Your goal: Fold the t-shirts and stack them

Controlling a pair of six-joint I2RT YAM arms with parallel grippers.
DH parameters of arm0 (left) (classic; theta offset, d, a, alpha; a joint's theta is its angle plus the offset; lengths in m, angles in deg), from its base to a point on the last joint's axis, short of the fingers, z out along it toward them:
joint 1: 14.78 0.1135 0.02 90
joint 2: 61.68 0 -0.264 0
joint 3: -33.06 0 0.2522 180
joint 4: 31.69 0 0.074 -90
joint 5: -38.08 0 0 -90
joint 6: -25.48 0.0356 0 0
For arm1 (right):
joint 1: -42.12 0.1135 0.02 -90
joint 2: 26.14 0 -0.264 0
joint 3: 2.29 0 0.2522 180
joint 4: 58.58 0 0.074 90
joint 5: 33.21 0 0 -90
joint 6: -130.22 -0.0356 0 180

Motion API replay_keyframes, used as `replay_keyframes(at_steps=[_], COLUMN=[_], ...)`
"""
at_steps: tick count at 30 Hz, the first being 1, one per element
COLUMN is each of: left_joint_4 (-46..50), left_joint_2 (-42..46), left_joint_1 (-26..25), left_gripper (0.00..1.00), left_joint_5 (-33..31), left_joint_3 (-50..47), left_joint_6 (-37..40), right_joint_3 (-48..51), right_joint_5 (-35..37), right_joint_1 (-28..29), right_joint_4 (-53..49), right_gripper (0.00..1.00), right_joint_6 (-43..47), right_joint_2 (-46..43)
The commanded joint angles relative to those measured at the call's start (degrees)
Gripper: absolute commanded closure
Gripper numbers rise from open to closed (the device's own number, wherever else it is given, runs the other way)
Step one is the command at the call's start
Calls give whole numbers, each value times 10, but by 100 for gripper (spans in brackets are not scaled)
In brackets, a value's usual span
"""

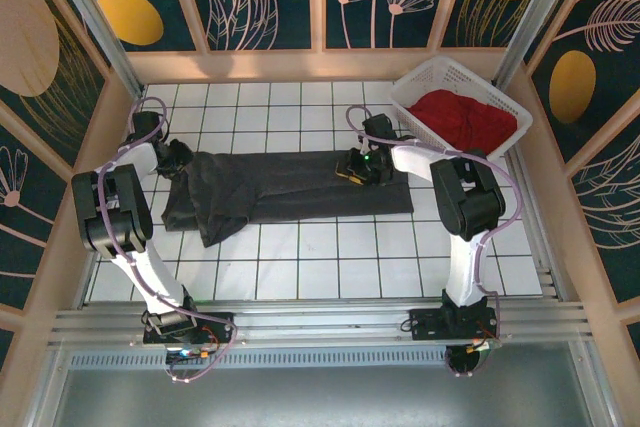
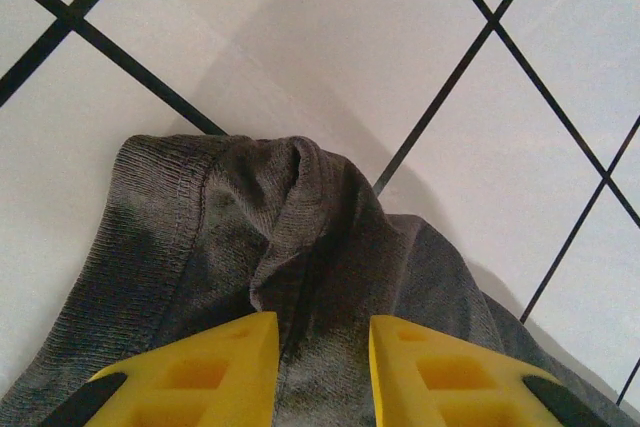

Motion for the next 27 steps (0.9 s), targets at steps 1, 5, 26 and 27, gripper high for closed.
replay_keyframes(at_steps=[1, 5, 26, 27], left_joint_4=[21, 22, -16, -10], left_joint_2=[-4, 17, -33, -31], left_joint_1=[3, 4, 4, 4], left_gripper=[70, 59, 88, 92], left_joint_5=[-31, -80, -27, -42], left_joint_3=[10, 1, 23, 27], left_joint_6=[12, 8, -8, -8], right_joint_3=[-17, -16, -21, -23], right_joint_5=[2, 4, 17, 26], right_joint_1=[-6, -6, -6, -7], right_joint_4=[-19, -21, -39, -45], right_gripper=[58, 59, 59, 60], right_joint_6=[8, 7, 9, 11], right_joint_2=[18, 20, 30, 31])
